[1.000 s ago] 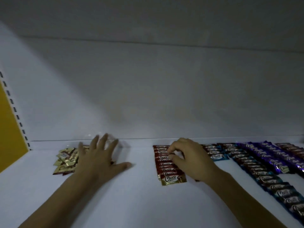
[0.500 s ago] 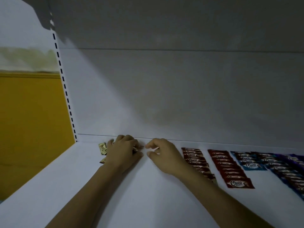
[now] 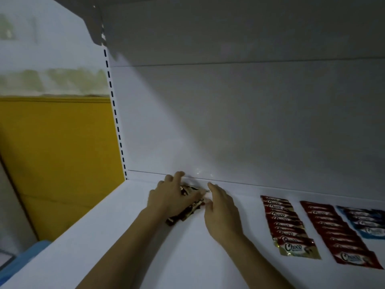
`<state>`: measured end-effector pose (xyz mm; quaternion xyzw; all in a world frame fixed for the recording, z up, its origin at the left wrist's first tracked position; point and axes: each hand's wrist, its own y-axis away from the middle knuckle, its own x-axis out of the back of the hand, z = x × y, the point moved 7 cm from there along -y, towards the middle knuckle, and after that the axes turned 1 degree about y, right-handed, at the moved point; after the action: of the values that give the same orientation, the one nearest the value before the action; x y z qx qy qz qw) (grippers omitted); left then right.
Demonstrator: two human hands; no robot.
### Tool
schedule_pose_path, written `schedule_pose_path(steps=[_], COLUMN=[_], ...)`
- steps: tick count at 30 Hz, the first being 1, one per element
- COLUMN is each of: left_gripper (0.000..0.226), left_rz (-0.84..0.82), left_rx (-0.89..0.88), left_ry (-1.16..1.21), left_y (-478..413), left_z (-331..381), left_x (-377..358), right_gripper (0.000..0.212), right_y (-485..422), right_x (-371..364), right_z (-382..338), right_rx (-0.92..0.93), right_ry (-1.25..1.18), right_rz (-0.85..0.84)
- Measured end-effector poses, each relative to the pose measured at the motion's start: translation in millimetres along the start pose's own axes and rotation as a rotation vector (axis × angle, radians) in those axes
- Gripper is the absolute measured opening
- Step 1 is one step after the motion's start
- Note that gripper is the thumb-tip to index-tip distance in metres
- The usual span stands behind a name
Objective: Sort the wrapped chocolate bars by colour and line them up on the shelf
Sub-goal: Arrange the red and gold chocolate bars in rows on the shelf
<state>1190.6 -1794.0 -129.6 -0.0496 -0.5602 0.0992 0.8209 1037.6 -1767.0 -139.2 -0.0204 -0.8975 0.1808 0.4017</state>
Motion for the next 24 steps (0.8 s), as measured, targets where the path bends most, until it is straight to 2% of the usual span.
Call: schedule_pose_path(steps=[4, 11, 17, 22, 24], left_gripper=[0.065, 0.057, 0.043, 0.031, 0.025], left_rz=[-0.049, -0.149, -0.058, -0.054, -0.044], left_rx=[-0.220, -0.205, -0.347, -0.428, -0.443], left_ry=[-0.120, -0.184, -0.201, -0.393, -0.395], left_y=[3, -1, 23, 26, 24], left_z=[21, 21, 32, 44, 45], left_x=[-13, -23, -10, 2, 10], right_gripper=[0.042, 0.036, 0.032, 0.026, 0.024], right_y=[2, -1, 1, 2, 3], right_x=[-3, 3, 4, 4, 5], right_z=[0, 8, 9, 7, 7], right_rx=[0.010, -0.060, -0.049, -0.025, -0.024], right_ry=[0.019, -0.027, -0.072, -0.127, -0.150], right_rz=[0.031, 0.058, 0.065, 0.067, 0.070])
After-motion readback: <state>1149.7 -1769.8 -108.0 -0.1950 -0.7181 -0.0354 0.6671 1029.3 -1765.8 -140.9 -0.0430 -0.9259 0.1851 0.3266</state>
